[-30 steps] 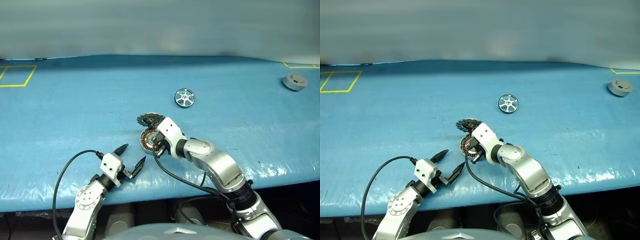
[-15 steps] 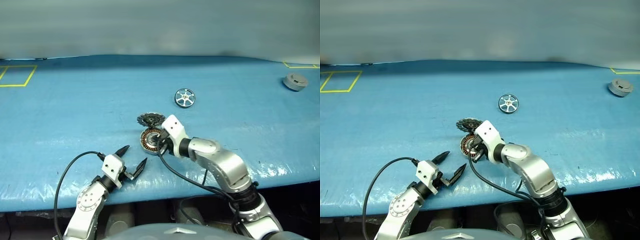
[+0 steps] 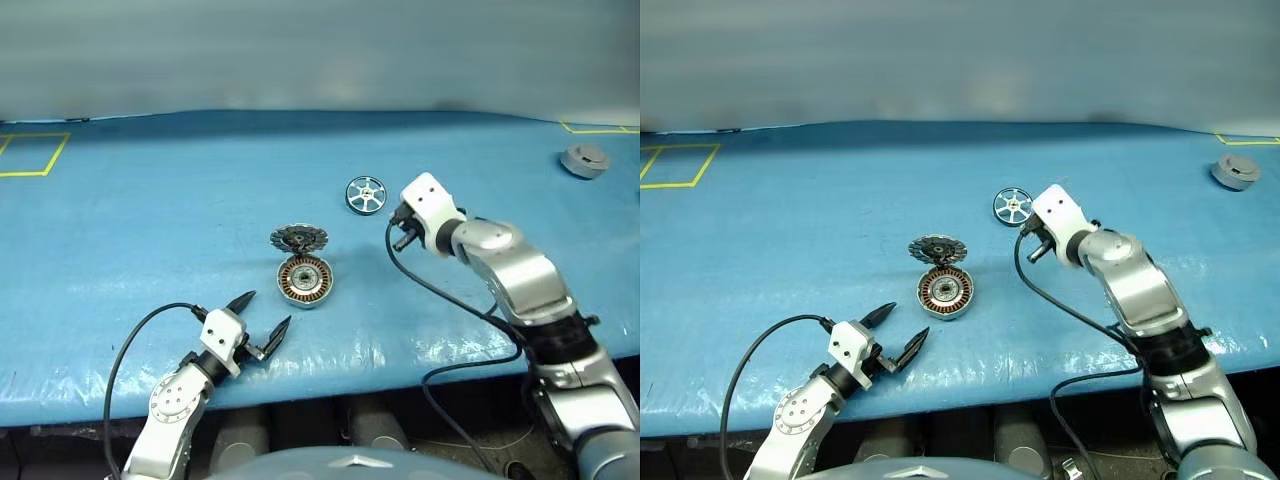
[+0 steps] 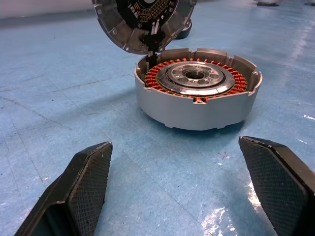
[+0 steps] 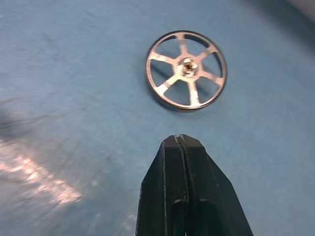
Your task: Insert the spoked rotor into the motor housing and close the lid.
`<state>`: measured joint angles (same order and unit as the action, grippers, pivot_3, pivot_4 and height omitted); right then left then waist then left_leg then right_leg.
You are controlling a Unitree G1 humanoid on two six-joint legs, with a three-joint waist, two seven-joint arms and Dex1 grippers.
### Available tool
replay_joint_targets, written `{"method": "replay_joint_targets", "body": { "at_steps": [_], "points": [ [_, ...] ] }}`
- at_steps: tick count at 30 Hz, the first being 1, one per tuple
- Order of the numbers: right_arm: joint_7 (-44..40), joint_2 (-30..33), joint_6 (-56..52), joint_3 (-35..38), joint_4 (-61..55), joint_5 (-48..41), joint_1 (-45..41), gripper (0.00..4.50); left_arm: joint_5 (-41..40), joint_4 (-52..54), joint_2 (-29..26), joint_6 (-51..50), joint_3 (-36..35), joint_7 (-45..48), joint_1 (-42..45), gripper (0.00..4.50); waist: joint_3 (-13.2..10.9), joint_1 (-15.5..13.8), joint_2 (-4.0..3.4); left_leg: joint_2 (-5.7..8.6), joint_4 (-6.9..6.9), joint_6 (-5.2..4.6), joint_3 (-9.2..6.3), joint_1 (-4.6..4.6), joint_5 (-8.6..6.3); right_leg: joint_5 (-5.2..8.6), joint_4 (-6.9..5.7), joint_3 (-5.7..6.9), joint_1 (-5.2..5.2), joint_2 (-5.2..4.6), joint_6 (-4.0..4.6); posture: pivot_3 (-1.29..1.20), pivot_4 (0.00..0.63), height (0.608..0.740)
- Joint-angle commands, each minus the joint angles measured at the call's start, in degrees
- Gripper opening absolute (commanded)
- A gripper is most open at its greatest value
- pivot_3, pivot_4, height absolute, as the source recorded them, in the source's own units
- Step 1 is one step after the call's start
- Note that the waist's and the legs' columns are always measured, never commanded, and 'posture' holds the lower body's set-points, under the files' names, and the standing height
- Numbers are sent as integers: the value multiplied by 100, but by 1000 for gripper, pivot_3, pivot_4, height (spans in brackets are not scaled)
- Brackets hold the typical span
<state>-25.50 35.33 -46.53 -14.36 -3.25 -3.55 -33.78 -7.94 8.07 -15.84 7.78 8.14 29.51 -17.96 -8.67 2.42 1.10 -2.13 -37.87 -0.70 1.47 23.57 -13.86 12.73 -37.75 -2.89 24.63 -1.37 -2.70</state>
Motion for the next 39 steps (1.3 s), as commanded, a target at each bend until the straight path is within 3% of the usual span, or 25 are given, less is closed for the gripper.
{"method": "replay_joint_targets", "body": {
  "at_steps": [1, 5, 12, 22, 28, 31, 33, 39],
  "points": [
    [-16, -208, 794, -229, 928, 429, -503, 19, -40, 151, -9, 23, 11, 35, 60, 4500, 0, -12, 0, 0, 1, 0, 0, 1, 0, 0, 1, -1, 0, 0, 0, 0, 150, 740],
    [-156, -616, 1381, -241, 1998, 544, -998, 19, -40, 165, -19, 26, -18, 34, 67, 4500, -1, -27, -1, 4, 4, -11, 4, 5, -7, -16, 6, -8, 0, -1, 13, 0, 150, 740],
    [188, -1243, 1698, 296, 3037, 428, -1358, 2260, -1, 222, 14, 40, -8, -30, -38, 4500, -3, -35, -4, 5, 3, -15, 7, 10, -10, -28, 14, -11, 0, -4, -5, 0, 150, 740],
    [1051, -2062, 1371, 1143, 3204, 166, -1235, 2260, 11, 237, 47, 25, 60, -99, -69, 4500, -3, -21, -8, 4, 2, -15, 13, 4, -10, -29, 5, -16, 0, -2, -5, 0, 150, 740],
    [1388, -2281, 1568, 1233, 3516, 257, -1282, 2260, 11, 214, 55, 3, 106, -85, -11, 4500, -4, -22, -9, 4, 2, -15, 17, 4, -10, -29, 5, -20, 0, -2, -5, 0, 150, 740],
    [1475, -2285, 1667, 1222, 3686, 300, -1339, 2813, 17, 212, 58, 3, 115, -89, 1, 4500, -4, -18, -9, 5, 1, -15, 18, 4, -10, -30, 6, -21, 0, -3, -6, 0, 150, 740],
    [1524, -2277, 1714, 1210, 3732, 332, -1362, 3440, 15, 215, 58, 4, 117, -98, -7, 4500, -4, -14, -10, 5, 2, -15, 21, 4, -10, -30, 6, -25, 1, -2, -6, 0, 150, 740],
    [1559, -2317, 1810, 1299, 3928, 280, -1414, 3440, 19, 206, 61, -1, 137, -125, -32, 4500, -5, 9, -10, 4, 2, -15, 22, 2, -10, -30, 4, -25, 1, -1, -6, 0, 150, 740]
  ]
}}
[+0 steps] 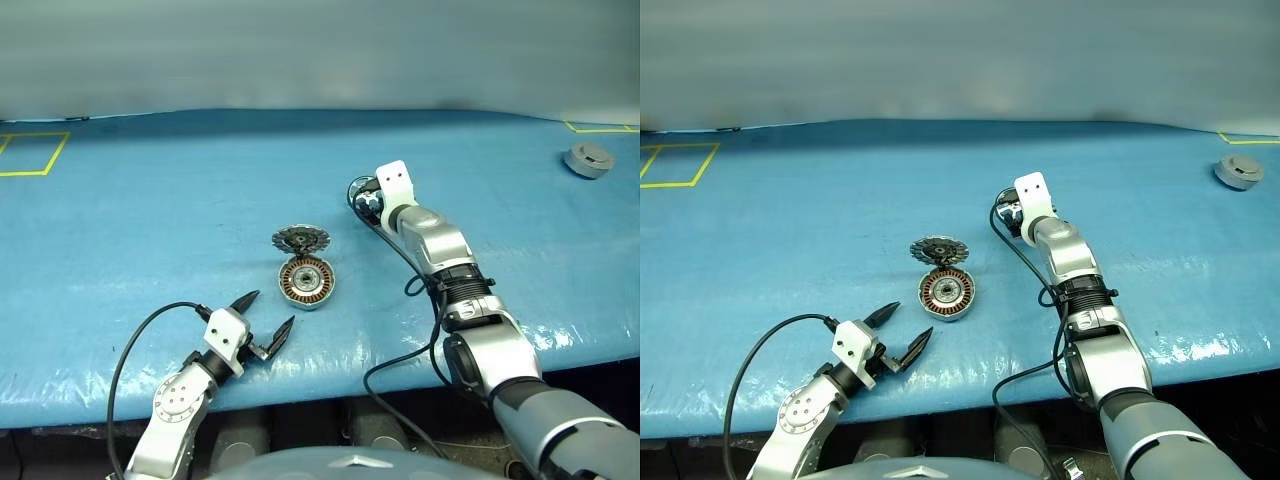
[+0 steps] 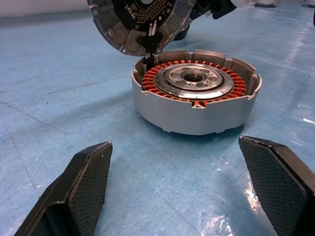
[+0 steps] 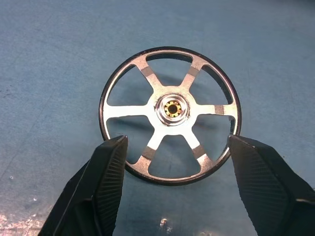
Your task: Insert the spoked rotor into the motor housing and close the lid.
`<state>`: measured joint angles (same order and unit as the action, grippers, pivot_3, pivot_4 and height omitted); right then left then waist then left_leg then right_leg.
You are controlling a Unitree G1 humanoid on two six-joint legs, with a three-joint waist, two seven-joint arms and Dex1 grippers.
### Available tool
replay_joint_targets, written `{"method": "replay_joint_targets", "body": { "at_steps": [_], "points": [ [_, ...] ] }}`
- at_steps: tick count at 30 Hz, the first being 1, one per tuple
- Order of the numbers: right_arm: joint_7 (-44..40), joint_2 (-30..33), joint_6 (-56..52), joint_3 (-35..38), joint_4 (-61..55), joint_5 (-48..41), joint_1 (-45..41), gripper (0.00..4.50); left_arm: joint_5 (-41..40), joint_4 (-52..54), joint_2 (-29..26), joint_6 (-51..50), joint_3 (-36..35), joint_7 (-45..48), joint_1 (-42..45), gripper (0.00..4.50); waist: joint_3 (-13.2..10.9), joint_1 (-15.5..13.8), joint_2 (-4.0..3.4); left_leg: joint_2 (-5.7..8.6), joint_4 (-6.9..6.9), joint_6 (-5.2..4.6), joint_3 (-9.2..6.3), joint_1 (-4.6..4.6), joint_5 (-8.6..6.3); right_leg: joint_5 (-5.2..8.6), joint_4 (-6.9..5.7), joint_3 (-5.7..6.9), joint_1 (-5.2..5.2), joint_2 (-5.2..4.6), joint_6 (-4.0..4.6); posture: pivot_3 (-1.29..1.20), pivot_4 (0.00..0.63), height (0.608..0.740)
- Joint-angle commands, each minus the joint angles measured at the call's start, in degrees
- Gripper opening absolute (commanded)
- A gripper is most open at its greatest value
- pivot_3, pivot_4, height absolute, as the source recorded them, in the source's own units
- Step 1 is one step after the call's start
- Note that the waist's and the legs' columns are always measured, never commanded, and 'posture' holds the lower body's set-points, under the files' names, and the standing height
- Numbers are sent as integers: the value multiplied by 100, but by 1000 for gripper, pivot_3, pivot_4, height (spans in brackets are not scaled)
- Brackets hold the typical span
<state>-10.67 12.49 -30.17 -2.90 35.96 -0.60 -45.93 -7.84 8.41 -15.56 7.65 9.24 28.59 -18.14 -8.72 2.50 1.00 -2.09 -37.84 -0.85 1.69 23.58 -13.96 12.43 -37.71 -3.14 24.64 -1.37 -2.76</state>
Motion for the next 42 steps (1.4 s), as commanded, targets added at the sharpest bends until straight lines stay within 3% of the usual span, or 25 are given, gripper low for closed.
{"method": "replay_joint_targets", "body": {
  "at_steps": [1, 25, 28, 33, 42],
  "points": [
    [85, -50, 196, 170, 37, -27, -210, 3440, 7, 169, 34, 9, 29, -34, -13, 4500, 0, 2, 0, 0, 0, 0, 0, 0, 0, 0, 0, 0, 0, 0, 0, 0, 150, 740],
    [10, -243, 1032, 456, 1823, -108, -803, 3440, 30, 147, 28, -23, 36, -113, 48, 4500, 0, 102, -1, 1, -1, 0, 3, -4, 0, -13, 0, -5, -4, 0, -21, 0, 150, 740],
    [-63, -245, 1093, 477, 2021, -106, -846, 2834, 31, 149, 22, -21, 27, -123, 42, 4500, 1, 112, -1, 1, -1, 0, 4, -6, 0, -13, 0, -5, -5, 0, -22, 0, 150, 740],
    [-196, -280, 1096, 519, 2165, -120, -855, 1172, 48, 149, 24, -9, 27, -138, 30, 4500, 5, 120, 2, 1, 0, 0, 4, -8, 0, -13, 0, -7, -7, 0, -22, 0, 150, 740],
    [-407, -323, 1021, 515, 2016, -146, -705, 1146, 63, 125, 25, -7, 17, -133, 46, 4500, 5, 131, 1, 0, -1, 0, 5, -12, 0, -13, 0, -8, -9, 1, -21, 0, 150, 740]
  ]
}}
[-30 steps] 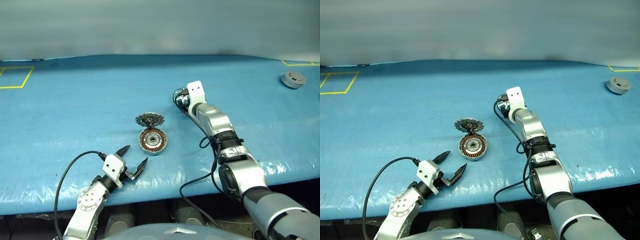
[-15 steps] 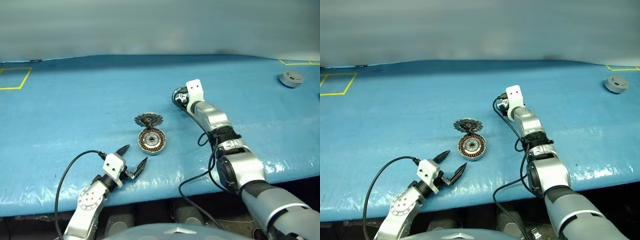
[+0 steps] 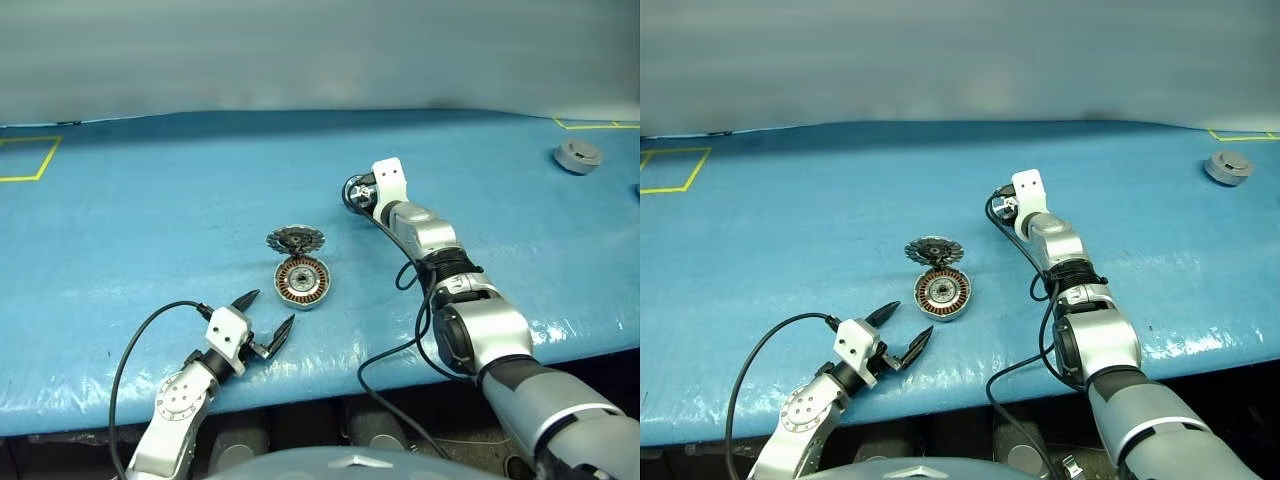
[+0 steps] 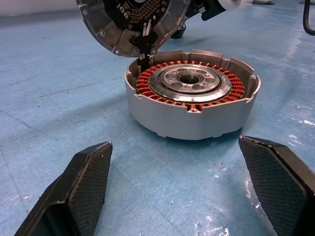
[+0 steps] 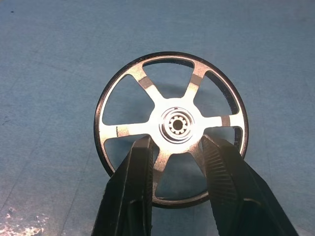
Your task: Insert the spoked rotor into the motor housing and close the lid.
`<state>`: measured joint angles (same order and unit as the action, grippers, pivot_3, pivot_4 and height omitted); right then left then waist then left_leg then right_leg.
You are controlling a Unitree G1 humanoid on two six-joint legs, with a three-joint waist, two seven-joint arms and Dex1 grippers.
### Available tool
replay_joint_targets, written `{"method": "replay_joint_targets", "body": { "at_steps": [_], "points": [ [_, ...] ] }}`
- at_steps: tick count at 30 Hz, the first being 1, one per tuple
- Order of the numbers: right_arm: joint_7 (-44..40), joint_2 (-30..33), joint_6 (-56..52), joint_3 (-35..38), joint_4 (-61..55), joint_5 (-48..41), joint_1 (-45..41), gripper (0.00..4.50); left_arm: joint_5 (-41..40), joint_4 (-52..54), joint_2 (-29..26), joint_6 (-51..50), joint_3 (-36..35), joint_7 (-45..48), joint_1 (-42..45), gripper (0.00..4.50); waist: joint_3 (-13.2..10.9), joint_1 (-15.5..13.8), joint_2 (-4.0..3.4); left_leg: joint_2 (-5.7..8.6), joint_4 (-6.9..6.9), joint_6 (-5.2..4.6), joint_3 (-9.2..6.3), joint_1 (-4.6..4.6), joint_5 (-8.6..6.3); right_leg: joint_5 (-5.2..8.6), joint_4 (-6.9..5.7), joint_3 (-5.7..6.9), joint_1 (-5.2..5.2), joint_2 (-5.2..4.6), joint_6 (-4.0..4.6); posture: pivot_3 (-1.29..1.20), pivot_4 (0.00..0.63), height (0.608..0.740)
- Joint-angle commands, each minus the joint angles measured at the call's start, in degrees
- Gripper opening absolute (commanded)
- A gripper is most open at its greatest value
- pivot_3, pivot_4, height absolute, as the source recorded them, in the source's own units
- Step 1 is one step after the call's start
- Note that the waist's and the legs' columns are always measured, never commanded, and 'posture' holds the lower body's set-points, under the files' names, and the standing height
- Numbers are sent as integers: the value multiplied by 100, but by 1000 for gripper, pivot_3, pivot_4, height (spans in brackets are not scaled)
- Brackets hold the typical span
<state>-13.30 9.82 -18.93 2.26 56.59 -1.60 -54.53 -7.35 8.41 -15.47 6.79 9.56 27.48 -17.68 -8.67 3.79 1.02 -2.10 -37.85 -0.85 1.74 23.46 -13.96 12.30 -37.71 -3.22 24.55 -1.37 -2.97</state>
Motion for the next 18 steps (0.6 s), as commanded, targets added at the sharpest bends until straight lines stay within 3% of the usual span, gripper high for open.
{"method": "replay_joint_targets", "body": {
  "at_steps": [1, 4, 12, 18],
  "points": [
    [-197, -46, -90, -57, -185, -11, 238, 1146, 14, 125, 18, 82, -16, -25, 1, 4500, 0, 4, 0, 0, 0, 0, 0, 0, 0, 0, 0, 0, 0, 0, 0, 0, 150, 740],
    [-342, 50, -159, -340, -1138, 169, 729, 1146, 9, 134, 23, 84, -25, -35, -18, 4500, 2, 0, 0, 0, 2, 0, -3, 1, 0, 0, 0, 1, 0, 0, -1, 0, 150, 740],
    [-613, 716, -1427, -713, -4982, 384, 2417, 1146, -8, 156, 6, 66, -41, -20, -53, 4500, 0, -93, -8, -1, 5, 0, -10, 11, 0, 4, 2, 1, 8, -6, -4, 0, 150, 740],
    [-1737, 2244, -2823, -991, -8142, 158, 3978, 1146, -78, 195, -67, 73, -139, 48, 46, 4500, -5, -170, -13, 1, 0, 0, -11, 12, -1, 39, 4, -3, 11, -8, -3, 0, 150, 740]
  ]
}}
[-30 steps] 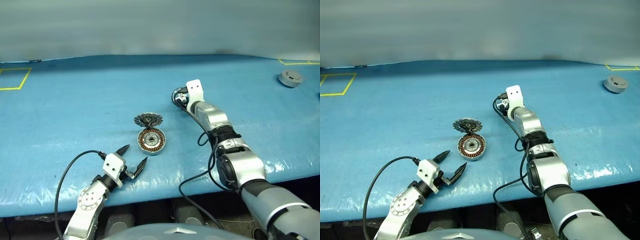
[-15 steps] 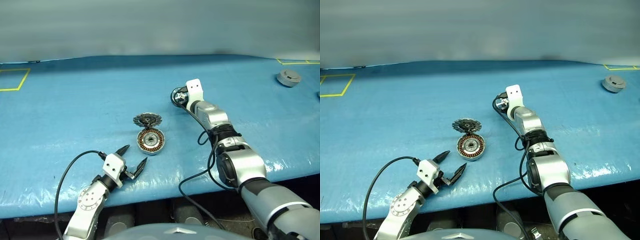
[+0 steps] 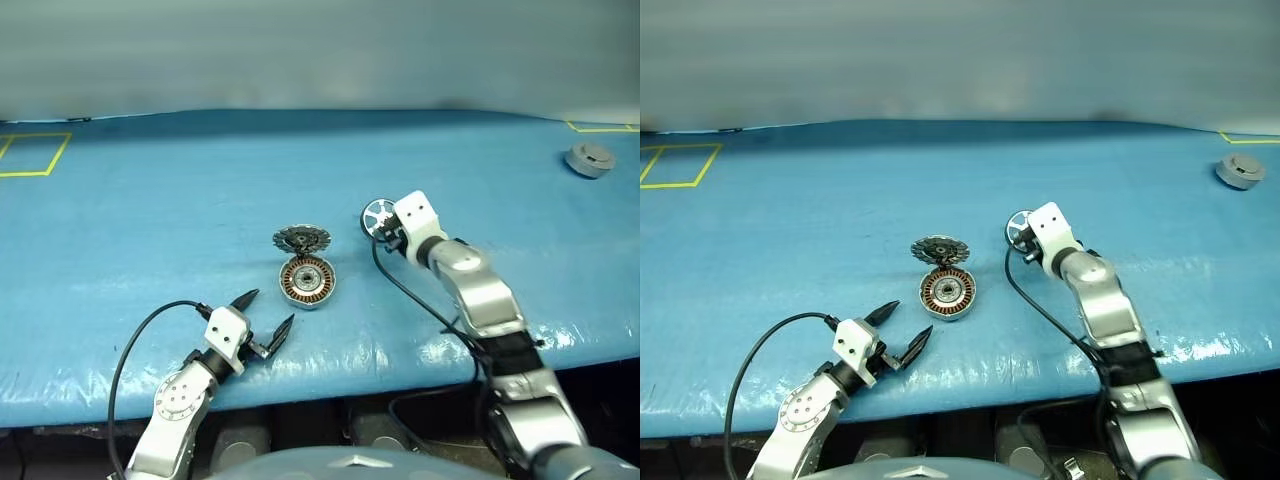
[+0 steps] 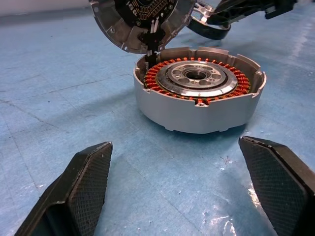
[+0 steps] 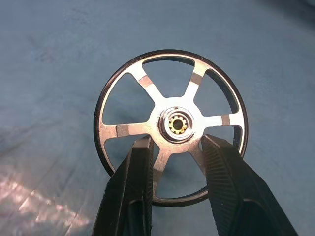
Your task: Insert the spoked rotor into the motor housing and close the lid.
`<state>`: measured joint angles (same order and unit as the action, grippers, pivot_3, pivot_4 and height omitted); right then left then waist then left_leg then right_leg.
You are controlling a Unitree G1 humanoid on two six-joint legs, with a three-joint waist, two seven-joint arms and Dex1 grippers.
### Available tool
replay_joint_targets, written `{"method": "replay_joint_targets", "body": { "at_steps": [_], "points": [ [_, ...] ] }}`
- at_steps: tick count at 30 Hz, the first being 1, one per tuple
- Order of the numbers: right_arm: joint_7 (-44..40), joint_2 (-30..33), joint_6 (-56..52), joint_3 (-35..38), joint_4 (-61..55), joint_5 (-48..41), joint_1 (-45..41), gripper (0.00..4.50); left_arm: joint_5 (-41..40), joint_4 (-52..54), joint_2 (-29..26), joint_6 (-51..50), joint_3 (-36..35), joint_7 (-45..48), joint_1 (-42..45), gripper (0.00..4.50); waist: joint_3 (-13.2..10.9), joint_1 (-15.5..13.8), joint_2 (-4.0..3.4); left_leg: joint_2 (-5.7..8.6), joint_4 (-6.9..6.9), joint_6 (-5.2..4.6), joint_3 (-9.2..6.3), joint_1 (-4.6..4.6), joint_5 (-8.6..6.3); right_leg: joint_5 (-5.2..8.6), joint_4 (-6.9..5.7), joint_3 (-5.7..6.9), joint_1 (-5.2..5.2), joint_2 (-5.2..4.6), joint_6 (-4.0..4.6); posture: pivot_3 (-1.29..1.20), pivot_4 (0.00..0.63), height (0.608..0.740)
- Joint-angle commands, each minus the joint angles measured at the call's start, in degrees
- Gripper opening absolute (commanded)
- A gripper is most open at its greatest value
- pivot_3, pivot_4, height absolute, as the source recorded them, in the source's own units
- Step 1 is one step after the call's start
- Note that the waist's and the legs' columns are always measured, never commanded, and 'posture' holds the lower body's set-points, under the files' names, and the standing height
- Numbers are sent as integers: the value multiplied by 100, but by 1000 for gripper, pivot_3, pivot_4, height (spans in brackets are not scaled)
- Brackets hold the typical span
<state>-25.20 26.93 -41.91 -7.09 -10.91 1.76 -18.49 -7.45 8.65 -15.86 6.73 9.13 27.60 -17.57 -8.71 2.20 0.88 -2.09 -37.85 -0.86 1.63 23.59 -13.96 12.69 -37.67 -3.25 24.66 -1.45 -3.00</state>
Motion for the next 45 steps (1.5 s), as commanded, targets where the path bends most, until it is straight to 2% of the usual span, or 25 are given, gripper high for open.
{"method": "replay_joint_targets", "body": {
  "at_steps": [1, 5, 7, 13, 20, 25, 33, 45],
  "points": [
    [-715, 727, -725, -44, -1741, -309, 536, 1146, -73, 176, -45, 77, -103, 53, 50, 4500, -1, -17, 1, 0, 0, 0, -2, -1, -1, 3, 1, 1, -1, 1, 2, 0, 150, 740],
    [-1518, 1318, -1476, 169, -3145, -1236, 1046, 1146, -68, 167, -102, 70, -108, 117, 107, 4500, -4, 3, 7, -2, -2, 1, -7, -4, -1, 5, 2, 3, 1, 4, 2, 0, 150, 740],
    [-1858, 1380, -1522, 299, -3652, -1775, 1148, 1146, -66, 150, -116, 56, -106, 151, 145, 4500, -6, 5, 11, -3, -5, 1, -8, -9, -1, 5, 1, 4, -1, 5, 2, 0, 150, 740],
    [-1476, 715, -1727, 172, -3878, -2365, 684, 1146, -84, 113, -160, -8, -108, 228, 257, 4500, -6, -15, 22, -3, -18, 1, -13, -5, -1, 4, 1, 9, -4, 4, 1, 0, 150, 740],
    [-1079, 452, -1526, -1038, -3462, -2099, 212, 1146, -110, 83, -178, -44, -137, 268, 315, 4500, -5, -30, 26, 3, -6, -3, -15, 6, -4, 2, 15, 11, -1, -4, 0, 0, 150, 740],
    [-891, 390, -994, -1579, -2845, -1628, -50, 1146, -109, 92, -165, -54, -127, 268, 317, 4500, -4, -25, 27, 2, -12, -3, -17, 3, -4, 2, 14, 14, -5, -2, 0, 0, 150, 740],
    [-772, 159, -520, -1628, -2044, -1298, -222, 1146, -93, 156, -127, -32, -68, 266, 233, 4500, -4, -27, 27, 2, -11, -3, -16, 5, -4, 0, 14, 15, -5, -3, -1, 0, 150, 740],
    [-899, 169, -489, -1604, -1783, -1217, -164, 1146, -69, 170, -72, -10, -54, 237, 170, 4500, -4, -26, 27, 2, -13, -3, -16, 3, -4, 0, 12, 14, -6, -1, -1, 0, 150, 740]
  ]
}}
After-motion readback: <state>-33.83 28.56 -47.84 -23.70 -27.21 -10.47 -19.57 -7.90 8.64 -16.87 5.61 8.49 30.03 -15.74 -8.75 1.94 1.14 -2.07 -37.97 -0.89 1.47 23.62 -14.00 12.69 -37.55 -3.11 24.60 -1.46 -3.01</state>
